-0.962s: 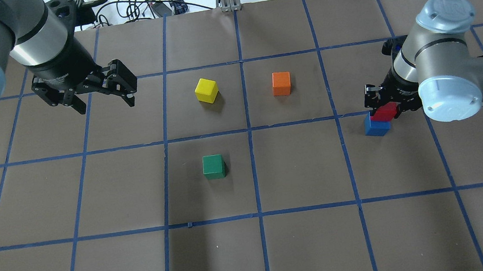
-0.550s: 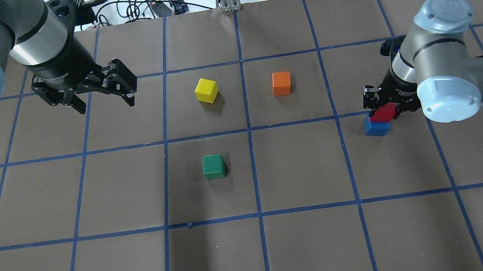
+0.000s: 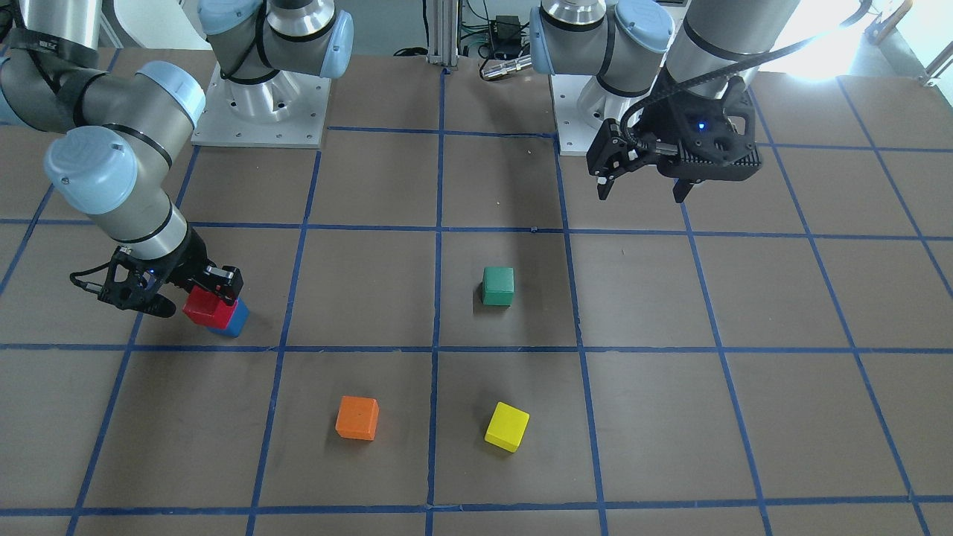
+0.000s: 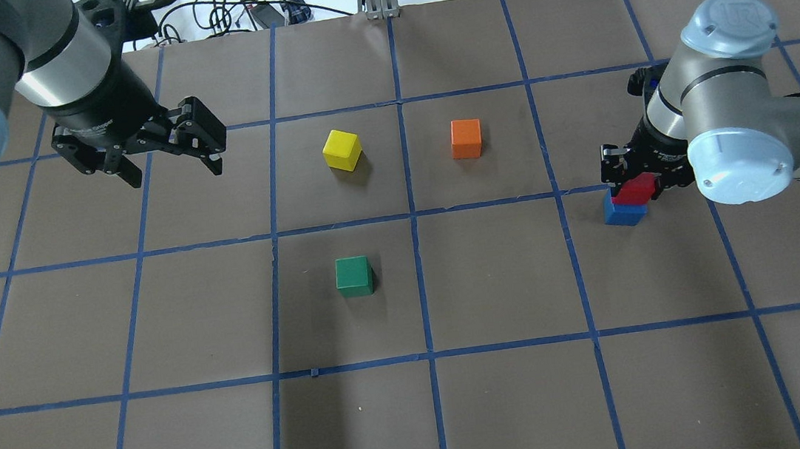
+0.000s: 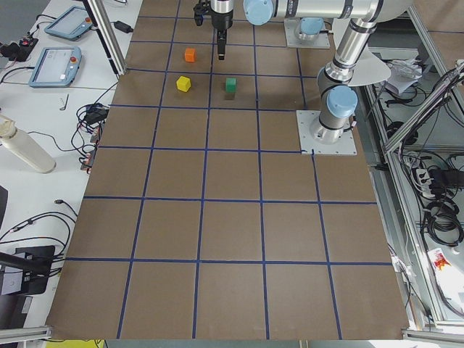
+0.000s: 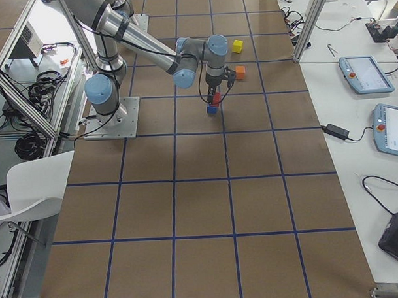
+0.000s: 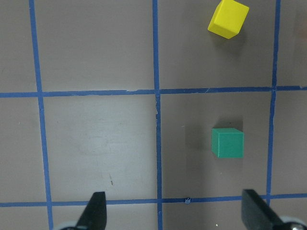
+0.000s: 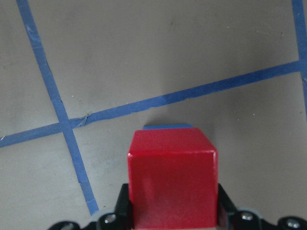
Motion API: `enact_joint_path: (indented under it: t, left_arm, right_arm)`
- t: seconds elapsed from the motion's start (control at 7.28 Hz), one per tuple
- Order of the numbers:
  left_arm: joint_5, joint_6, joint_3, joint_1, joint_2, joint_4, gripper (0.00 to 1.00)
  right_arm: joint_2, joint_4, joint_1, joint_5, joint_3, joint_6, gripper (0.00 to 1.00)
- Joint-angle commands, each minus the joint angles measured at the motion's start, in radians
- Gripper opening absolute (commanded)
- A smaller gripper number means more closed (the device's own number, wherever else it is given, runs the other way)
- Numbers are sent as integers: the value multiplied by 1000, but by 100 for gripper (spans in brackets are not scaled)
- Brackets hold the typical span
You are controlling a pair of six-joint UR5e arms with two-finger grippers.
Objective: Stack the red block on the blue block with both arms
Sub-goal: 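Lower the red cube onto the blue cube with the right gripper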
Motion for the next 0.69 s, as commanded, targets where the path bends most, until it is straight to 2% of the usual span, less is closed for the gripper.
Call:
enact_joint_path:
  t: [0.0, 0.14, 0.27, 0.55]
  left_arm:
    - [0, 0, 0, 0, 0, 0, 100]
    - [0, 0, 0, 0, 0, 0, 100]
    - [-1, 0, 2, 0, -2, 2, 100]
    - [-2, 0, 2, 2, -2, 2, 100]
  right_arm:
    - [0, 1, 0, -1, 0, -2, 67]
    - [0, 1, 0, -1, 8, 0, 93]
    - [-4, -1, 0, -1, 14, 0, 100]
    - [-27, 2, 0, -5, -3, -2, 100]
